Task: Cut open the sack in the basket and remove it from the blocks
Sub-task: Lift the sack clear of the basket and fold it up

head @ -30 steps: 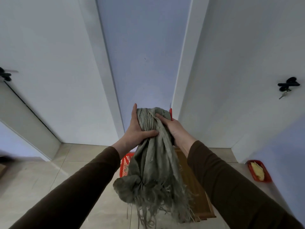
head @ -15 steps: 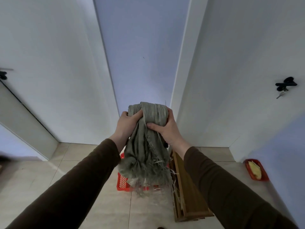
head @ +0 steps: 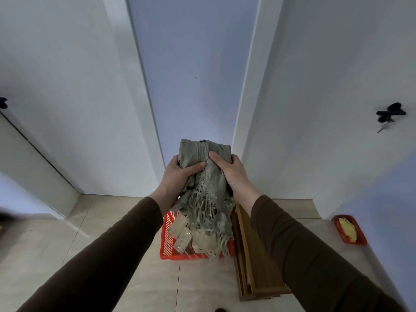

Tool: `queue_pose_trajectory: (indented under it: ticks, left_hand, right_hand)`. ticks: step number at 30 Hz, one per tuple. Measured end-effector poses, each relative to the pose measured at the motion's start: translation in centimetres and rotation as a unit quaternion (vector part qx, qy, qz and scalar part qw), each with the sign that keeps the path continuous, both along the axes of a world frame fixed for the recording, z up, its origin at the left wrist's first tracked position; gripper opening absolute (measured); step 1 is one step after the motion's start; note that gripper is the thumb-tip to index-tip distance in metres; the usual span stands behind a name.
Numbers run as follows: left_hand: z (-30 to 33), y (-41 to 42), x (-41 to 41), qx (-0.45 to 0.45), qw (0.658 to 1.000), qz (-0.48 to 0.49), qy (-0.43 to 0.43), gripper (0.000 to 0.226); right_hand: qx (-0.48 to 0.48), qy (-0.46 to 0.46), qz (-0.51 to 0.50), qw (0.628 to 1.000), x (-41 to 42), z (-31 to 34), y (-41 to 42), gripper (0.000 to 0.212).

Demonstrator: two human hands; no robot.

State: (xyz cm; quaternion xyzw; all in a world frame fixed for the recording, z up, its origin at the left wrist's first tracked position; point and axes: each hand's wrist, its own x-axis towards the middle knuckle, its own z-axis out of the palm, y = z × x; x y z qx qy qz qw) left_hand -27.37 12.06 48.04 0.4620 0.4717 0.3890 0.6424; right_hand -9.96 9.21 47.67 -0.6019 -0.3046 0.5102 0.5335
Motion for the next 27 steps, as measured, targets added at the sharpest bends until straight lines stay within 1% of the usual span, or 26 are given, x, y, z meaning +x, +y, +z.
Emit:
queue_pose_trajectory:
  ticks: [2, 5, 6, 7, 10, 13, 15, 16, 17, 19, 20, 21, 23, 24, 26, 27]
  left_hand:
    - [0.0, 0.2, -0.1, -0.016, 1.0, 0.014, -0.013, 0.065]
    - [0.0, 0.5, -0.4, -0.048, 0.997, 0.042, -0.054, 0.061]
    - [0.1, 0.5, -0.5, -0.052, 0.995, 0.051, -0.062, 0.059]
    - [0.2, 0.6, -0.5, -0.055, 0.995, 0.058, -0.062, 0.058]
    - [0.6, 0.7, -0.5, -0.076, 0.995, 0.054, -0.038, 0.058]
    - [0.8, 0.9, -0.8, -0.091, 0.995, 0.043, 0.009, 0.059]
    - [1.0, 0.6, -1.0, -0.089, 0.995, 0.026, 0.043, 0.07]
    - [1.2, 0.3, -0.9, -0.083, 0.995, 0.008, 0.048, 0.08]
    - [1.4, 0.0, -0.8, -0.073, 0.996, -0.012, 0.042, 0.095]
    - [1.7, -0.4, -0.7, -0.053, 0.997, -0.051, 0.03, 0.139]
    - [1.7, -0.5, -0.7, -0.042, 0.996, -0.079, 0.025, 0.153]
    - [1.8, -0.6, -0.8, -0.028, 0.993, -0.11, 0.021, 0.156]
    - [1.5, -0.9, -1.0, 0.001, 0.99, -0.137, 0.014, 0.143]
    - [1.3, -1.1, -0.9, 0.014, 0.991, -0.128, 0.019, 0.137]
    - [1.1, -1.5, -0.7, 0.034, 0.996, -0.076, 0.029, 0.129]
    - [0.9, -1.6, -0.6, 0.038, 0.998, -0.043, 0.027, 0.125]
  right_hand:
    - [0.014, 0.014, 0.006, 1.0, -0.1, 0.0, -0.3, 0.077]
    - [0.004, 0.078, 0.032, 0.996, 0.0, 0.1, -0.9, 0.073]
    - [0.002, 0.077, 0.038, 0.996, -0.2, -0.1, -1.2, 0.074]
    - [0.008, 0.06, 0.039, 0.997, -0.5, -0.4, -1.4, 0.077]
    - [0.065, -0.038, 0.043, 0.996, -1.4, -0.9, -1.8, 0.089]
    - [0.099, -0.103, 0.069, 0.987, -1.4, -0.7, -1.6, 0.1]
    - [0.096, -0.116, 0.069, 0.986, -0.9, -0.7, -1.2, 0.094]
    - [0.088, -0.116, 0.06, 0.987, -0.6, -0.9, -1.1, 0.09]
    - [0.079, -0.111, 0.047, 0.99, -0.3, -1.0, -1.0, 0.085]
    - [0.055, -0.064, 0.027, 0.996, 0.1, -1.0, -1.0, 0.078]
    - [0.04, -0.029, 0.021, 0.999, 0.2, -0.9, -1.0, 0.08]
    - [0.024, 0.005, 0.016, 1.0, 0.2, -0.7, -1.0, 0.085]
    - [0.0, 0.051, 0.026, 0.998, 0.2, -0.6, -0.9, 0.098]
    - [-0.004, 0.06, 0.029, 0.998, 0.2, -0.5, -0.7, 0.099]
    - [-0.02, 0.03, 0.013, 0.999, -0.3, 0.0, -0.7, 0.093]
    - [-0.028, -0.013, 0.005, 1.0, -0.4, 0.4, -0.8, 0.089]
